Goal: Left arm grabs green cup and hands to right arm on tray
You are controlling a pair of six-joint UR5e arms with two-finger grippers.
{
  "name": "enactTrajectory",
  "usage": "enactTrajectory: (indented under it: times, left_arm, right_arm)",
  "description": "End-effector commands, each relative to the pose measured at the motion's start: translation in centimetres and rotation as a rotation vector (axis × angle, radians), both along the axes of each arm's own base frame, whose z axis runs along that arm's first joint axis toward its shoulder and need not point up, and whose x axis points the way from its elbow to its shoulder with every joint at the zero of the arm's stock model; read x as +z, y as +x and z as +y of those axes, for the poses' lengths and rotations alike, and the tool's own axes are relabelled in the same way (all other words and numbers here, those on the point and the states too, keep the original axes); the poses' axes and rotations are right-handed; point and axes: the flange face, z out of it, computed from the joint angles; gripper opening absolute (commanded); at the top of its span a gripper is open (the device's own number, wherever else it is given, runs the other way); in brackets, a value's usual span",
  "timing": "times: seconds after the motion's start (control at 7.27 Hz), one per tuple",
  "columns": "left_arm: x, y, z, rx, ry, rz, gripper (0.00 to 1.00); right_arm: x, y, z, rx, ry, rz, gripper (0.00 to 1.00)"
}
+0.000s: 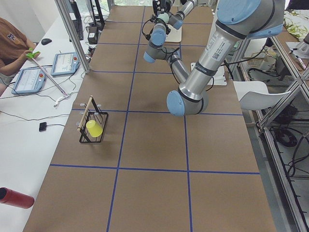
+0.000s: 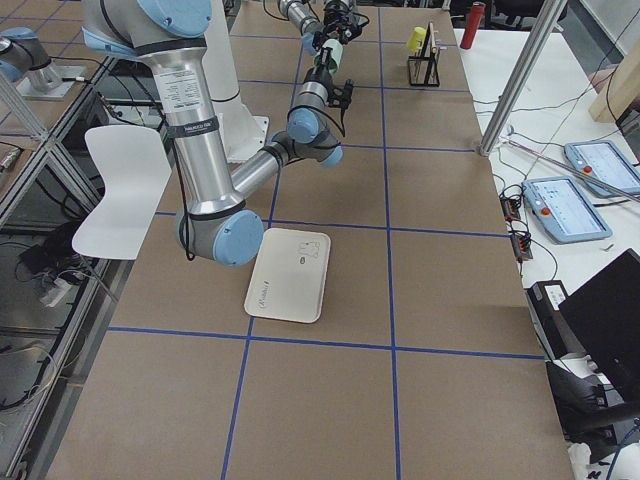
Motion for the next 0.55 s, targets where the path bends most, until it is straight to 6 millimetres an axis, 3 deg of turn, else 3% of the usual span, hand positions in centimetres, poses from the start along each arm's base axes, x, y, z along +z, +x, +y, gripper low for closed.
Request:
enactTrajectory:
  times: [0.0,0.14,0.41]
  left_arm:
    - [2.5,-3.8,-2.6,-0.009,0.038,-0.077,1.0]
    - [3.7,-6.2,-4.1,-0.034,0.059,-0.112,1.0]
    - [5.9,-9.6,-6.9,-0.13,0.118,-0.176,1.0]
  right_arm:
    - [2.0,1.1,-0.5,0.022,-0.014,0.036,0.0]
    - [3.3,2.1,-1.3,0.048,0.002,0.089,0.0]
    - [8.7,2.8,-3.7,0.065,0.039,0.272,0.0]
